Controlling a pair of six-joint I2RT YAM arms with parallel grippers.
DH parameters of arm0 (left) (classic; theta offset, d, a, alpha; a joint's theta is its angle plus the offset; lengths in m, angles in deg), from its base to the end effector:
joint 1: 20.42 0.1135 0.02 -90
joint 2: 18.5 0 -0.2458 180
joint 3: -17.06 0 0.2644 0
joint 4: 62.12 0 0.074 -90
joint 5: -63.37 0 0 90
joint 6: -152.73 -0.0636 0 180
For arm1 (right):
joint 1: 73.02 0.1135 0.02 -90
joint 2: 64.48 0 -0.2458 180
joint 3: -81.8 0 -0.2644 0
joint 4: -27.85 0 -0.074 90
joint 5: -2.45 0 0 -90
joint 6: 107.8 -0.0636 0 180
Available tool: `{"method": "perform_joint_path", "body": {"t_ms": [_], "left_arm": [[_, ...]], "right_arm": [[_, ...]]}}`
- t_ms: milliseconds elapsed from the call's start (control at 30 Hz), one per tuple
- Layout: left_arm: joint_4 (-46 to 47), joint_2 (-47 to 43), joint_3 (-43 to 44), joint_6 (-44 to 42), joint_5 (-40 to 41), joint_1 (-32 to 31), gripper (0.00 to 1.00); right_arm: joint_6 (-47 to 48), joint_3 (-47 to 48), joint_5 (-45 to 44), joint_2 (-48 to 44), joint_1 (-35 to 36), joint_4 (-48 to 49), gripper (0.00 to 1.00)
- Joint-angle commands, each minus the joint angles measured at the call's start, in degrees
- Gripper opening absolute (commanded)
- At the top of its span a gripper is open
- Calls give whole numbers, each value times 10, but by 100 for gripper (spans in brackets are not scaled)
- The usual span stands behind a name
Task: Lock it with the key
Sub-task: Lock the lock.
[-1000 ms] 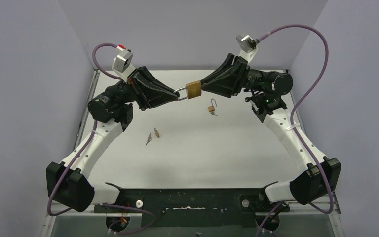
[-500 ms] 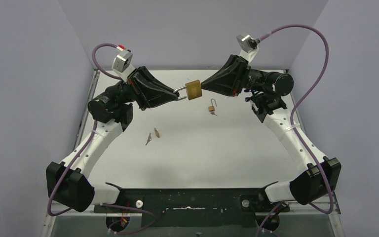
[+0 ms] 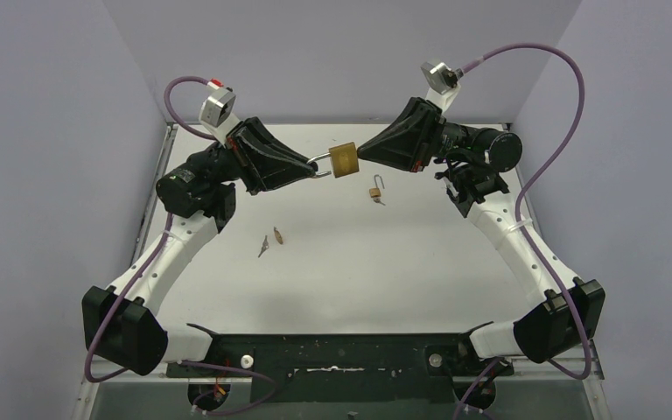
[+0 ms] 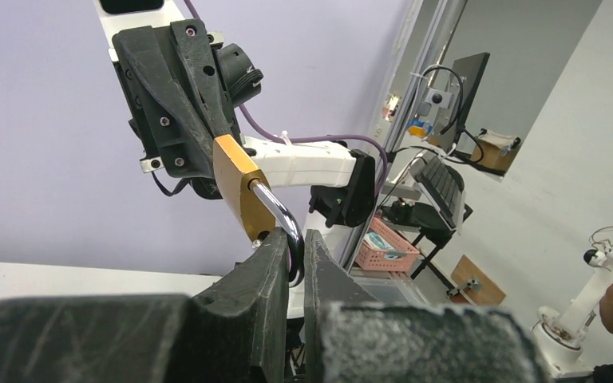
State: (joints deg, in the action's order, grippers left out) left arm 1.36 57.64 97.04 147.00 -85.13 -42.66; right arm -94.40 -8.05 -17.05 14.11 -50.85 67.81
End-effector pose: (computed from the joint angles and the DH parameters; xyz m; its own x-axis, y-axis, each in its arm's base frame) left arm 0.2259 -0.1510 0.4688 -0.4143 -0.3923 -0.8213 0.8999 -0.3116 -0.3051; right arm 0.2456 0.1648 0.4820 -0.4829 0.1539 -0.8620 -0.8603 -0.2670 0.4343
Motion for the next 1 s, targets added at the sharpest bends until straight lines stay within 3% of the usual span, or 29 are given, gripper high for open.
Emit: {"method": "perform_joint_path", "body": {"t_ms": [0,100,533,967], "left_arm": [[32,0,26,11,31,-2,5],[32,0,31,15,27,-9,0],[32,6,54,50,57,-62,0],[33,11,35,10,81,-64,0]], "right_arm": [[-9,12,-5,-14,3,30,0],[-9,11,-6,-12,5,31,0],[-6,0,-15,-7,14,64,0],[-1,4,-15,-10,43,58,0]]}}
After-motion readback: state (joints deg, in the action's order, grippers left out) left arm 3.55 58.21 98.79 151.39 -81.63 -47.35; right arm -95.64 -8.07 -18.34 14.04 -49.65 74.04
